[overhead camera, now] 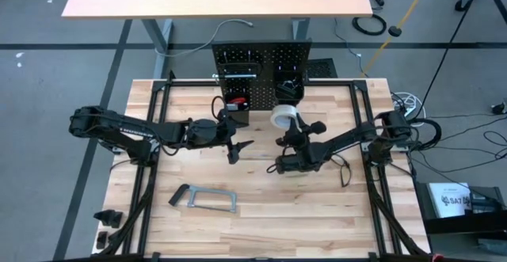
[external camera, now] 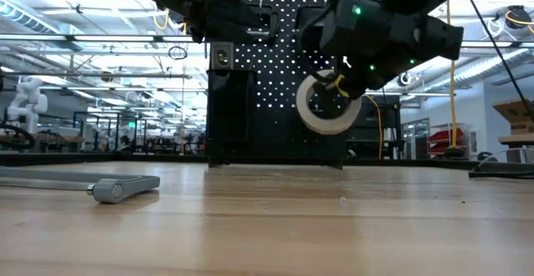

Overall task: Hang tools onto peg board
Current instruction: Hang the white tape on the black peg board

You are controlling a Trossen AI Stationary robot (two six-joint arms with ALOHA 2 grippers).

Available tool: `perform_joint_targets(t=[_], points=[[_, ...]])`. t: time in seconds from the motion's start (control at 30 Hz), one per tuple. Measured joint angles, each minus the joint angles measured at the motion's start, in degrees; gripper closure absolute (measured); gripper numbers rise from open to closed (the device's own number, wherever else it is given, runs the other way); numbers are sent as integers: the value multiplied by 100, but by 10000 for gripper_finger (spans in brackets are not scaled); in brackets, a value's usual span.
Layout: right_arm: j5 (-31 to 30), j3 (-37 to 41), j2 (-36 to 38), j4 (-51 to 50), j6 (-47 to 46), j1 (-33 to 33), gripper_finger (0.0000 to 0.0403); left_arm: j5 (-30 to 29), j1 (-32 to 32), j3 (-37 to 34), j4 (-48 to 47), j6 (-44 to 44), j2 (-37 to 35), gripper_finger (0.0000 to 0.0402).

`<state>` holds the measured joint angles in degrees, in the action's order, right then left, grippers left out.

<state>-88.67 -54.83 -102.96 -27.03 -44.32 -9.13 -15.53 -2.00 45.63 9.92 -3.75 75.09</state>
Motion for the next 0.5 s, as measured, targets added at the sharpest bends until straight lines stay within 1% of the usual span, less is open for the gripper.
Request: perform_joint_targets(t=[0.17,0.23,0.37,0.5], points=[[13,27,0,18,25,132,333,-1,11,0,0,0,0,102],[124,27,3,94,35,72,333,-40,11,0,0,1,0,102],[769,17,15,481,109,-228,333,-133,11,0,-11,13,0,102],[1517,-262,15,1009,773,-601,333,-140,11,0,-21,112,1,102]])
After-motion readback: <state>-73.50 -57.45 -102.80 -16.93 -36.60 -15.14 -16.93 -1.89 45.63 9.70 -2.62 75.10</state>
